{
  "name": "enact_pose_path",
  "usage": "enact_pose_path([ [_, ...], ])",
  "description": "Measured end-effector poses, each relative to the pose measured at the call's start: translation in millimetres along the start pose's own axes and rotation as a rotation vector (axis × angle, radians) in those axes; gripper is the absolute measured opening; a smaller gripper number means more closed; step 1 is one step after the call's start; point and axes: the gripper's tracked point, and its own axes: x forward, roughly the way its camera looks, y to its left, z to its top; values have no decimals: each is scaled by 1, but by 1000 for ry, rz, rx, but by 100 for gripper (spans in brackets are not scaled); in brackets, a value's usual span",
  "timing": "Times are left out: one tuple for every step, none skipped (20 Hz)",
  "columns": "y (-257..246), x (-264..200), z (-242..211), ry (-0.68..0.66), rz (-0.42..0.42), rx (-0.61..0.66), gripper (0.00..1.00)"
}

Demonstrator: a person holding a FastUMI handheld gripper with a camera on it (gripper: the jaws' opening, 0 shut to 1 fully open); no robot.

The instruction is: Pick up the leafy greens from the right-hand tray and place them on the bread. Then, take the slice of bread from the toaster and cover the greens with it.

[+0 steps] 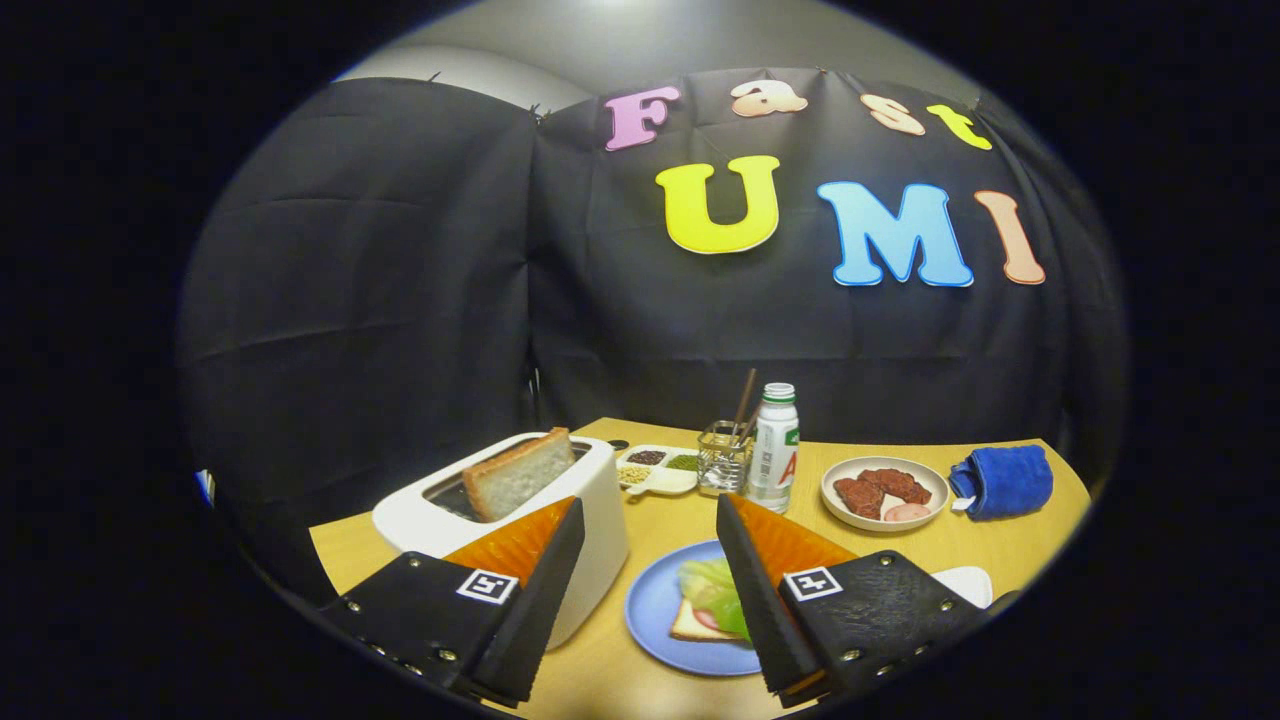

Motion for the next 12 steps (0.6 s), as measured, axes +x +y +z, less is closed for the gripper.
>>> enact_pose_path([
  [16,1,5,-7,26,3,82],
  [31,3,7,-13,44,5,82],
  [42,6,10,-15,54,1,82],
  [52,9,9,-16,60,-3,82],
  [63,12,9,-16,68,-4,82],
  [73,17,8,-16,74,-7,82],
  [77,21,7,-15,62,-16,82],
  [79,26,6,-13,47,-25,82],
  [81,32,5,-10,33,-32,82],
  [81,40,3,-8,15,-37,82],
  [82,45,1,-3,0,-39,77],
  [83,50,-4,11,-2,-43,76],
])
